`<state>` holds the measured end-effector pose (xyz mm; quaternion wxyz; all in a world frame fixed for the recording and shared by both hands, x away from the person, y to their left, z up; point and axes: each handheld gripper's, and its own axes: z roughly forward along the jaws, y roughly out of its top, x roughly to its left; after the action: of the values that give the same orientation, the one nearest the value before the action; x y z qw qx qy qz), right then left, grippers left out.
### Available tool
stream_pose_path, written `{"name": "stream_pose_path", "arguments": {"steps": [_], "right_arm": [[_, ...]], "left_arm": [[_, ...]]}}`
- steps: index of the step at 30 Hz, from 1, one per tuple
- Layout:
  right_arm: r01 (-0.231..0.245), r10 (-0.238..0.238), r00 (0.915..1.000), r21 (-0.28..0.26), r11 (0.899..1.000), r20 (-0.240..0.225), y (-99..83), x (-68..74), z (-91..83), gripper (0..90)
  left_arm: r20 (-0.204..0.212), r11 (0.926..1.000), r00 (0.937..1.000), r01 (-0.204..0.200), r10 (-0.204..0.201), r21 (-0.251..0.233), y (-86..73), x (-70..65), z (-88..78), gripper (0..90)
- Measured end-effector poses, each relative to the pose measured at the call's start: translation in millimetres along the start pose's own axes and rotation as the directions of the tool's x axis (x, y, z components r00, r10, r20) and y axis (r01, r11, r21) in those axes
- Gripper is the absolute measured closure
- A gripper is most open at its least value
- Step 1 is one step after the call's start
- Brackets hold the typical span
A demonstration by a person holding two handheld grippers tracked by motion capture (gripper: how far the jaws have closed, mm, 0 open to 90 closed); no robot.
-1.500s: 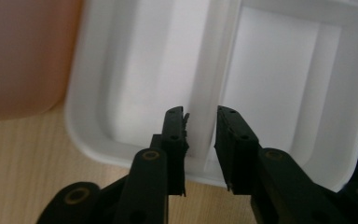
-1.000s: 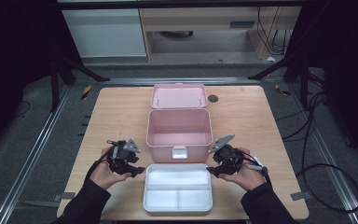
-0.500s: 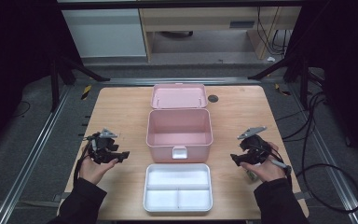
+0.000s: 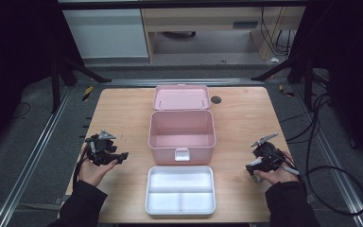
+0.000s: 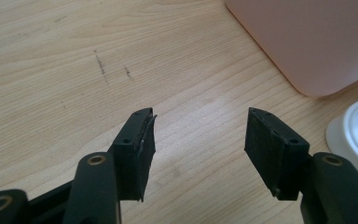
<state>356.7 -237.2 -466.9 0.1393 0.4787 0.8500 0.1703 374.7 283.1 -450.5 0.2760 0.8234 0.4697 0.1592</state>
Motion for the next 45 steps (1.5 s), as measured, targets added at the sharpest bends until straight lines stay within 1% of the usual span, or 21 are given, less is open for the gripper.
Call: {"name": "stream_pose_path", "arguments": {"steps": [4, 7, 8, 9, 10, 12, 16, 18, 19, 20, 21, 22, 23, 26, 30, 31, 33, 36, 37, 40, 45], "right_arm": [[-0.002, 0.002, 1.0000, 0.049, 0.999, -0.006, -3.6, -1.5, 8.3, 24.6], [-0.013, 0.014, 0.9998, 0.068, 0.998, -0.015, -4.5, -3.2, 11.1, 27.4], [-0.022, 0.023, 0.9997, 0.073, 0.997, -0.012, -5.0, -3.4, 11.8, 28.8], [-0.015, 0.016, 0.9997, 0.075, 0.997, -0.016, -5.7, -4.7, 12.5, 30.2], [-0.022, 0.024, 0.9994, 0.084, 0.996, -0.026, -5.9, -5.3, 12.8, 31.0], [-0.025, 0.028, 0.9993, 0.093, 0.995, -0.027, -6.9, -5.9, 14.8, 33.1], [-0.028, 0.032, 0.9990, 0.124, 0.992, -0.032, -8.6, -6.8, 19.7, 35.6], [-0.035, 0.042, 0.9981, 0.137, 0.990, -0.045, -8.3, -6.9, 21.3, 38.2], [-0.043, 0.050, 0.9974, 0.140, 0.989, -0.052, -8.3, -6.6, 21.7, 41.7], [-0.043, 0.052, 0.9967, 0.147, 0.988, -0.062, -8.0, -6.7, 21.8, 43.0], [-0.037, 0.046, 0.9971, 0.149, 0.988, -0.060, -7.8, -6.9, 22.1, 43.5], [-0.019, 0.028, 0.9980, 0.146, 0.989, -0.057, -8.0, -7.7, 22.6, 44.2], [-0.042, 0.051, 0.9971, 0.156, 0.987, -0.057, -7.1, -6.6, 21.7, 44.7], [-0.043, 0.053, 0.9973, 0.171, 0.984, -0.052, -5.8, -6.8, 20.8, 45.3], [-0.050, 0.058, 0.9970, 0.158, 0.986, -0.050, -4.1, -6.7, 16.8, 45.4], [-0.039, 0.048, 0.9973, 0.148, 0.988, -0.056, -3.8, -7.4, 15.2, 45.4], [-0.048, 0.057, 0.9966, 0.144, 0.988, -0.060, -1.9, -7.5, 11.3, 45.4], [-0.056, 0.064, 0.9956, 0.117, 0.991, -0.069, 1.6, -8.5, 5.6, 45.4], [-0.050, 0.058, 0.9958, 0.111, 0.993, -0.071, 2.5, -9.3, 4.5, 45.4], [-0.063, 0.070, 0.9944, 0.087, 0.994, -0.079, 7.2, -10.2, -1.0, 45.4], [-0.060, 0.064, 0.9938, 0.053, 0.997, -0.090, 17.4, -9.6, -9.7, 45.4]], "left_arm": [[0.001, 0.9999, 1.0000, 0.002, -0.002, -0.011, 0.3, 1.1, -1.6, 42.8], [-0.021, 0.9999, 0.9998, 0.005, -0.006, -0.016, -1.0, 3.6, -1.9, 44.0], [-0.024, 0.9997, 0.9996, 0.013, -0.013, -0.019, -1.6, 4.7, -1.8, 43.9], [-0.019, 0.9996, 0.9996, 0.022, -0.022, -0.017, -2.0, 5.5, -1.5, 44.9], [-0.022, 0.9997, 0.9995, 0.023, -0.023, -0.013, -2.3, 6.2, -1.5, 46.1], [-0.035, 0.9997, 0.9992, 0.021, -0.021, -0.013, -2.4, 5.4, -0.8, 46.8], [-0.035, 0.9999, 0.9993, 0.008, -0.008, -0.012, -2.3, 2.9, 0.6, 47.8], [-0.038, 0.9997, 0.9992, 0.012, -0.012, -0.021, -1.6, 1.6, 1.2, 48.4], [-0.035, 0.9998, 0.9994, 0.008, -0.008, -0.021, -1.5, 1.2, 1.4, 49.1], [-0.032, 0.9999, 0.9995, 0.002, -0.002, -0.017, -1.6, 1.2, 1.5, 49.0], [-0.039, 0.9999, 0.9992, 0.000, -0.001, -0.015, -1.6, 1.1, 1.9, 49.0], [-0.041, 0.9998, 0.9991, 0.002, -0.002, -0.018, -1.5, 1.1, 2.6, 49.0], [-0.041, 0.9998, 0.9991, 0.005, -0.006, -0.018, -1.7, 1.5, 3.1, 48.8], [-0.042, 0.9999, 0.9991, 0.004, -0.004, -0.009, -2.0, 2.7, 3.7, 48.7], [-0.043, 1.0000, 0.9990, 0.007, -0.007, -0.006, -2.0, 2.5, 4.6, 48.2], [-0.044, 1.0000, 0.9990, 0.005, -0.005, -0.003, -2.0, 2.2, 4.9, 47.7], [-0.042, 1.0000, 0.9991, 0.002, -0.002, 0.000, -1.8, 1.8, 5.4, 47.2], [-0.042, 1.0000, 0.9991, 0.001, 0.000, 0.003, -1.7, 1.5, 6.6, 46.6], [-0.041, 1.0000, 0.9991, -0.001, 0.001, 0.004, -1.7, 1.5, 6.8, 46.4], [-0.041, 1.0000, 0.9991, -0.001, 0.001, 0.005, -1.2, 1.7, 7.0, 45.9], [-0.034, 1.0000, 0.9994, -0.006, 0.006, 0.001, -0.6, 1.4, 7.0, 44.7]]}}
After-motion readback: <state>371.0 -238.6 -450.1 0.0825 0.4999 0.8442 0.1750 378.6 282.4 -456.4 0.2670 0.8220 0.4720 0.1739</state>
